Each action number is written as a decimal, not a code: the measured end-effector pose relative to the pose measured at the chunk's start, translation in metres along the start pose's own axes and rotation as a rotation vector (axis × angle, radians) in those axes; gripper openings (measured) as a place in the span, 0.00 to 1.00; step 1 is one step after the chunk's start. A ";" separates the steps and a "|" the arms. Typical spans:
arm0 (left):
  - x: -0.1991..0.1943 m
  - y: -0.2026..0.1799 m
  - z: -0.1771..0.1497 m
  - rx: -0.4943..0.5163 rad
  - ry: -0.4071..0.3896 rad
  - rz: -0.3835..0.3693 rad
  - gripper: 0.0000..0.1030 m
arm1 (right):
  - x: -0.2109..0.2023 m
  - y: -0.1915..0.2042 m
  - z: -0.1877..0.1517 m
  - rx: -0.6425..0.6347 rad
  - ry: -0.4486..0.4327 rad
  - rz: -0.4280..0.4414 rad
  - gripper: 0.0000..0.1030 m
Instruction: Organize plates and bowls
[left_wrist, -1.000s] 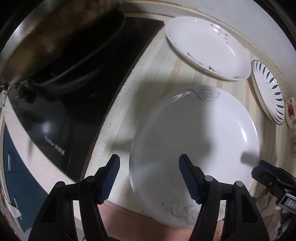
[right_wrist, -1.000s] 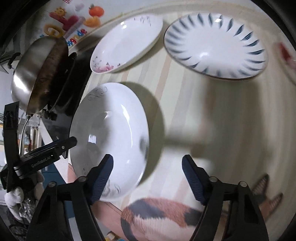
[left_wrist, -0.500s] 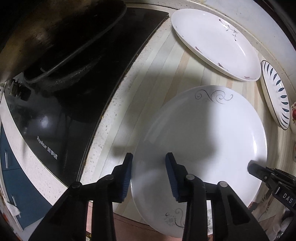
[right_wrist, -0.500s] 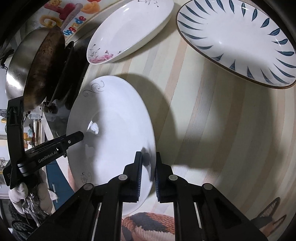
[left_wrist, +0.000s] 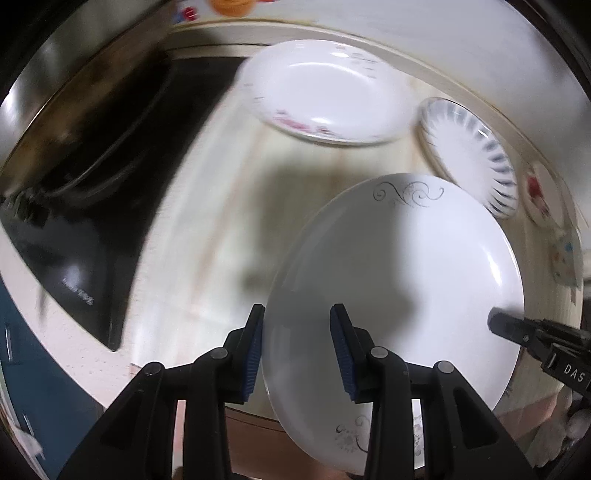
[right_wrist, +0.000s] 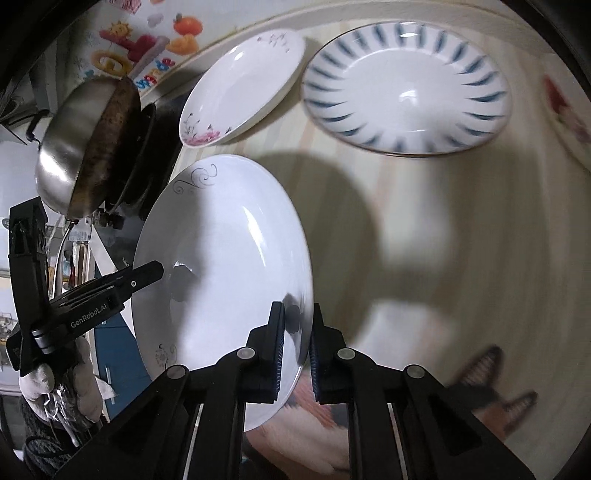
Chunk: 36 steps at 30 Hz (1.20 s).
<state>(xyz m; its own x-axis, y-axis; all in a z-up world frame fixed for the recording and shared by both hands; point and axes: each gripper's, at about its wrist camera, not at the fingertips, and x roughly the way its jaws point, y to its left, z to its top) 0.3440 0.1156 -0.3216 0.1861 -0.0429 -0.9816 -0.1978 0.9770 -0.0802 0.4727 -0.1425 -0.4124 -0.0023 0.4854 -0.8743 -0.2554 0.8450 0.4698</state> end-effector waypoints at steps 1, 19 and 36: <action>-0.002 -0.010 -0.002 0.015 0.000 -0.009 0.32 | -0.009 -0.006 -0.006 0.003 -0.010 -0.010 0.13; 0.035 -0.124 -0.011 0.206 0.060 -0.045 0.32 | -0.057 -0.117 -0.088 0.206 -0.088 -0.055 0.13; 0.060 -0.155 -0.015 0.246 0.070 0.031 0.32 | -0.046 -0.136 -0.085 0.219 -0.089 -0.048 0.13</action>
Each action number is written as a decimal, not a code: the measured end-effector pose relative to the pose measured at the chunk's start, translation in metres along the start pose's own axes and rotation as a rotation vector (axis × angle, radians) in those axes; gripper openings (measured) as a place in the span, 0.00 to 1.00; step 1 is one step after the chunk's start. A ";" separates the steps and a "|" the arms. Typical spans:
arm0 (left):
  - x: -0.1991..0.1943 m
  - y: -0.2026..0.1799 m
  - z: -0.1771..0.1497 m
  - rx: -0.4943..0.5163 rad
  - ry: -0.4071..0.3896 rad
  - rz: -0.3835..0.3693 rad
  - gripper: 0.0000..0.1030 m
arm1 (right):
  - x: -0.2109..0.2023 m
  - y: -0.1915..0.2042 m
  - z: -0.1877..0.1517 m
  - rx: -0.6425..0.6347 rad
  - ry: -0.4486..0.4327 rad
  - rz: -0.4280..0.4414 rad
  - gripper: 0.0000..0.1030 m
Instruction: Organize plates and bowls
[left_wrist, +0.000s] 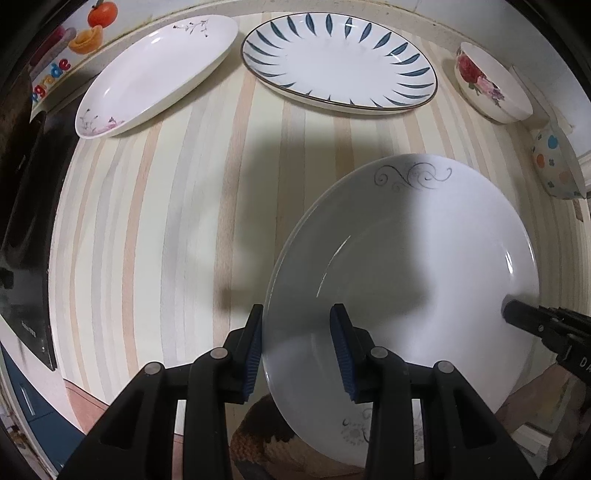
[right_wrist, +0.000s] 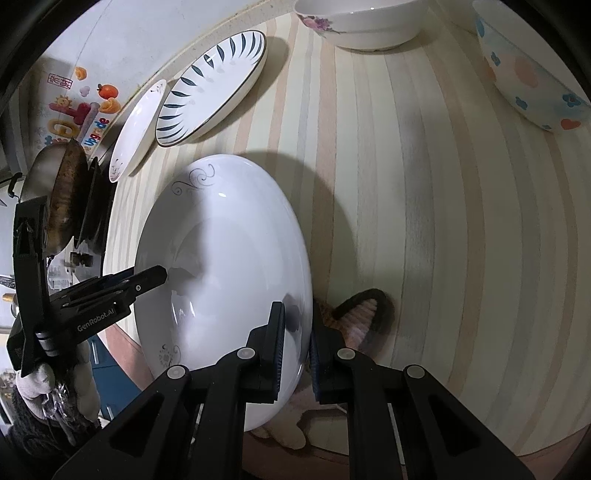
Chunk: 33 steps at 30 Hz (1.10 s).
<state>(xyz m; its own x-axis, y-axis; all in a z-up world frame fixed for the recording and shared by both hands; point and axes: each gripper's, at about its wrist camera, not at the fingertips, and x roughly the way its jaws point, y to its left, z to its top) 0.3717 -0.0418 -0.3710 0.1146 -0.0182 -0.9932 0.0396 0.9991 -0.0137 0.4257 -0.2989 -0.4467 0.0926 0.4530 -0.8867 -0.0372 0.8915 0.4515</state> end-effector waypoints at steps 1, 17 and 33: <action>0.004 -0.001 0.000 0.004 -0.001 0.002 0.32 | 0.000 0.000 0.001 -0.001 -0.002 -0.001 0.13; -0.079 0.096 0.063 -0.214 -0.181 -0.028 0.35 | -0.078 0.064 0.042 -0.049 -0.085 -0.067 0.34; 0.007 0.219 0.120 -0.553 -0.092 -0.087 0.35 | 0.093 0.258 0.267 -0.384 -0.067 -0.060 0.45</action>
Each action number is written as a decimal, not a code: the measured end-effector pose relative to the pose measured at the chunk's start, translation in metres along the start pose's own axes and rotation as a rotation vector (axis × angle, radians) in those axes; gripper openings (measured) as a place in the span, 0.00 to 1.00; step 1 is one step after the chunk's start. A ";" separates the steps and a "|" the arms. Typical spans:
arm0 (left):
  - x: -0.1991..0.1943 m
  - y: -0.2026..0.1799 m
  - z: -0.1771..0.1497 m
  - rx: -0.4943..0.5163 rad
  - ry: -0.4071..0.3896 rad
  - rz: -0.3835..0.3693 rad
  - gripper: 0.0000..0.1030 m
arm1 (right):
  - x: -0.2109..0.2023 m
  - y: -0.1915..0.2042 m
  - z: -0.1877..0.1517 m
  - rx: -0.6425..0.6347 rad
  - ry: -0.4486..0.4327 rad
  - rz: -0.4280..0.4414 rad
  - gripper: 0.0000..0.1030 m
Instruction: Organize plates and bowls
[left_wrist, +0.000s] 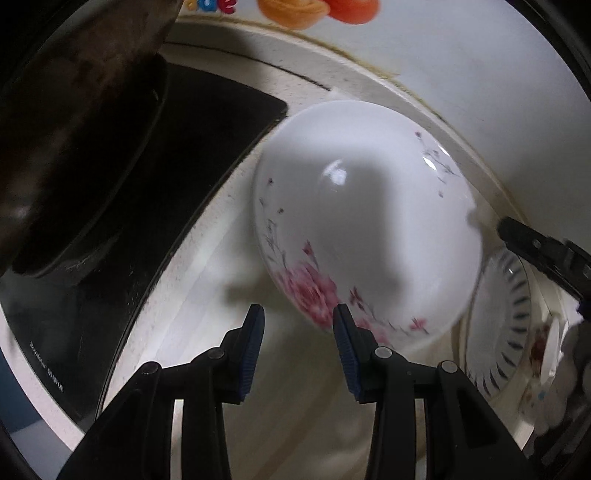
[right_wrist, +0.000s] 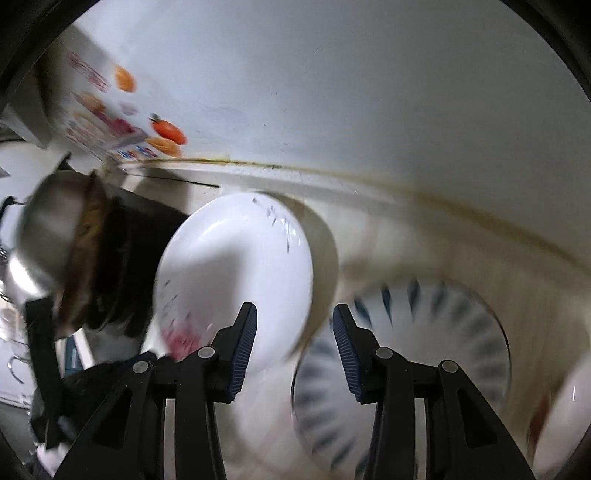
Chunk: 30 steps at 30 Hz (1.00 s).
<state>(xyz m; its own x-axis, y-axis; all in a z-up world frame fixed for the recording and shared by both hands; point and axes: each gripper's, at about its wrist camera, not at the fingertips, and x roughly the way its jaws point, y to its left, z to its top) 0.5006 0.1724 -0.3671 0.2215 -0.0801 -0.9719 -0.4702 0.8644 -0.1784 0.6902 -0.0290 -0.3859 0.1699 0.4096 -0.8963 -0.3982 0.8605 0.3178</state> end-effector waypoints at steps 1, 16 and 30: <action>0.005 0.003 0.003 -0.011 0.005 0.001 0.35 | 0.012 0.001 0.009 -0.014 0.015 -0.019 0.45; 0.027 0.007 0.034 0.011 -0.026 0.037 0.25 | 0.062 -0.004 0.028 -0.057 0.041 -0.027 0.13; -0.015 -0.011 0.014 0.086 -0.083 0.028 0.25 | 0.021 -0.017 -0.001 -0.014 0.008 0.033 0.09</action>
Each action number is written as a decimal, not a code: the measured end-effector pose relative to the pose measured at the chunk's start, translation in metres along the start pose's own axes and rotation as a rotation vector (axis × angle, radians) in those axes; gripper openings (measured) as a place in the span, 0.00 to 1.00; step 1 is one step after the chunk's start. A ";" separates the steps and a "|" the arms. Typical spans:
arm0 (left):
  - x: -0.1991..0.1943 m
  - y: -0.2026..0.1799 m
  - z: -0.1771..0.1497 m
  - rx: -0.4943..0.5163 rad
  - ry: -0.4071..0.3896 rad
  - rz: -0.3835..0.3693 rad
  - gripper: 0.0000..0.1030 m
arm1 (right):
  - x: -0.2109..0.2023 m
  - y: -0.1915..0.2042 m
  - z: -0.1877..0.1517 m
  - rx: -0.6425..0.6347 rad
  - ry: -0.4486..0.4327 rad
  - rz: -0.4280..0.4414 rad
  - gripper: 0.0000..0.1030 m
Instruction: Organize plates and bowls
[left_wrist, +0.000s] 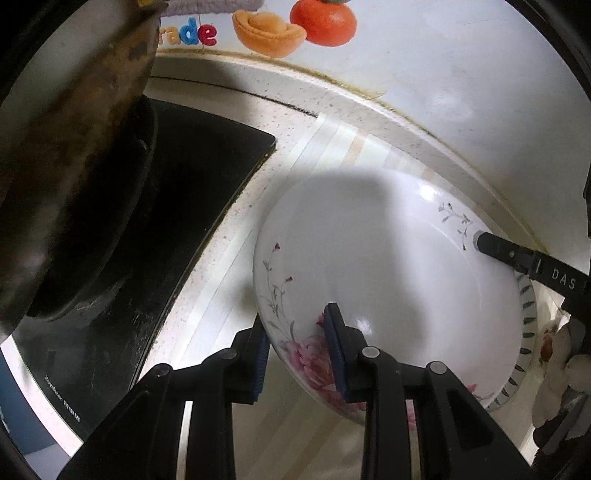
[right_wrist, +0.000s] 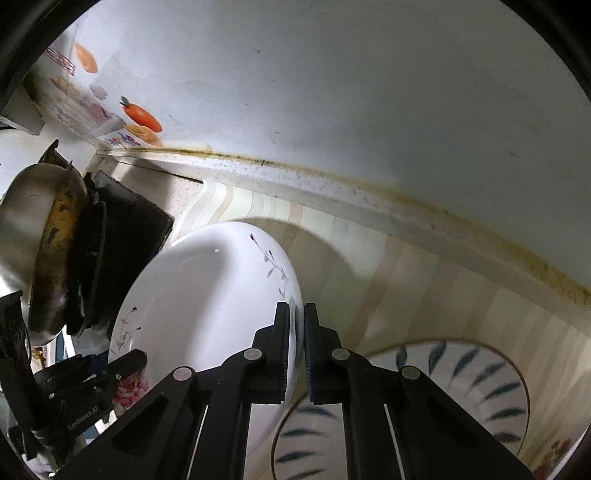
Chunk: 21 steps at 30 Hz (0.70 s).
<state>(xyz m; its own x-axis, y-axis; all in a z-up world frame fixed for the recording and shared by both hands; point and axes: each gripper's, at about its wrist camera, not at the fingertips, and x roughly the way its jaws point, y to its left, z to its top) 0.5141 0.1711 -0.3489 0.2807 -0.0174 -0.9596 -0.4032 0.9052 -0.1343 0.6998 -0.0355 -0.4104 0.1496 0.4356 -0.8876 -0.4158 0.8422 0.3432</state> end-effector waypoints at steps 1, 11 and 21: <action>-0.004 0.001 0.000 0.004 -0.006 -0.003 0.25 | -0.004 0.000 -0.002 0.005 -0.005 0.002 0.09; -0.041 -0.017 -0.024 0.100 -0.050 -0.045 0.25 | -0.075 0.000 -0.049 0.062 -0.098 0.019 0.09; -0.081 -0.058 -0.073 0.276 -0.058 -0.102 0.25 | -0.162 -0.018 -0.145 0.166 -0.188 0.007 0.09</action>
<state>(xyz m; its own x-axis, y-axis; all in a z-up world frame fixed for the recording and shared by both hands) 0.4513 0.0893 -0.2809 0.3602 -0.0973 -0.9278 -0.1206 0.9813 -0.1498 0.5529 -0.1670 -0.3174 0.3176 0.4803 -0.8176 -0.2668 0.8727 0.4090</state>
